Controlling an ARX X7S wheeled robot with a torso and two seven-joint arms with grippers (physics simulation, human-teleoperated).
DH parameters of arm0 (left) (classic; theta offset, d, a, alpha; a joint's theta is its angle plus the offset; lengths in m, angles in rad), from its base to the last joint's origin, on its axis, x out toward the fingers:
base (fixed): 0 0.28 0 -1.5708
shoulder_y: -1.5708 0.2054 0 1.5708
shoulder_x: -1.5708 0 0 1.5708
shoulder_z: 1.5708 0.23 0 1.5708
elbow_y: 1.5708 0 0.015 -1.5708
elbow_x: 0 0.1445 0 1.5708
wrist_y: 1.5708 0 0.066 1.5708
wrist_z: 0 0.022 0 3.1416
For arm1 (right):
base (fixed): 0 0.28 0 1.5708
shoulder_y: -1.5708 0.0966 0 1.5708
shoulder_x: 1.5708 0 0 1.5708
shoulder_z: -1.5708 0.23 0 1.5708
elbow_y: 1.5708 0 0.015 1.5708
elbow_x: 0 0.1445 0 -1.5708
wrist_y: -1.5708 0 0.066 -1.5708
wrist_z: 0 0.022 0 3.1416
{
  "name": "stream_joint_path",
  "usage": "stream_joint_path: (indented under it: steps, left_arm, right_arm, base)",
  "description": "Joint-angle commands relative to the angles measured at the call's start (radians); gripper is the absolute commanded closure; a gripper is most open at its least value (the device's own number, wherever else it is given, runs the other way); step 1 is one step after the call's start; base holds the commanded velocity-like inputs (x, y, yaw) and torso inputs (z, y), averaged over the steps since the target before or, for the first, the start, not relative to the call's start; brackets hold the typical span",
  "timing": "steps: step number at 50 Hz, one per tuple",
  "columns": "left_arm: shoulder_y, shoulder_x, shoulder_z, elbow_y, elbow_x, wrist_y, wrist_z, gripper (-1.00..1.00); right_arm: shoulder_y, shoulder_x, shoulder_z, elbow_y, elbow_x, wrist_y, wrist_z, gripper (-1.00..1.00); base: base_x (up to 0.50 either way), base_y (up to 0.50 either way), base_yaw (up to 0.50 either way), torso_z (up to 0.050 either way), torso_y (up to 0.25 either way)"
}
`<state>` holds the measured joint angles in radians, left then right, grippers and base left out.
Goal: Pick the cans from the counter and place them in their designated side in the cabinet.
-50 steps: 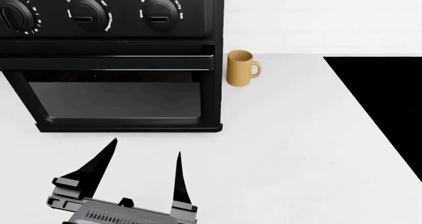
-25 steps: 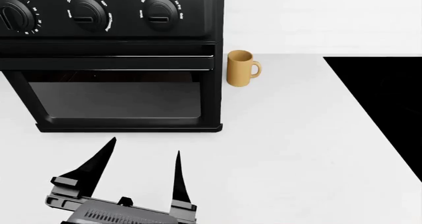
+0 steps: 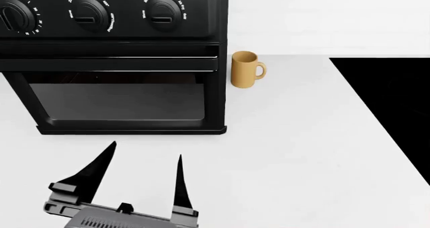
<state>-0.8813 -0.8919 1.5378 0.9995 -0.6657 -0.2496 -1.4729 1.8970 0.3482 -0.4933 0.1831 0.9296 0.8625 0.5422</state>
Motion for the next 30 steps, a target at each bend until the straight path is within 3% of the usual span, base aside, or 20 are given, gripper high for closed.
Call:
stream_joint_path:
  steps: [1, 9, 20, 30]
  left_arm:
    - [0.009, -0.003, 0.001, 0.024, 0.017, -0.010, -0.010, -1.00]
    - [-0.024, 0.001, 0.028, 0.044, 0.009, -0.019, -0.035, -1.00]
    - [-0.036, -0.003, 0.049, 0.024, 0.019, 0.005, -0.029, -1.00]
    - [-0.020, -0.014, 0.046, 0.006, 0.045, 0.032, -0.014, -1.00]
  right_arm:
    - [0.003, 0.040, 0.022, -0.279, 0.101, 0.116, 0.137, -1.00]
    - [-0.017, 0.067, 0.143, -0.364, 0.280, 0.223, 0.293, -1.00]
    - [-0.241, 0.180, 0.318, -0.696, 0.705, 0.293, 0.659, -1.00]
    - [-0.431, 0.249, 0.379, -0.908, 0.777, 0.256, 0.733, -1.00]
  base:
    - [0.00, 0.00, 0.00, 0.000, 0.000]
    - [0.00, 0.00, 0.00, 0.000, 0.000]
    - [0.00, 0.00, 0.00, 0.000, 0.000]
    - [0.00, 0.00, 0.00, 0.000, 0.000]
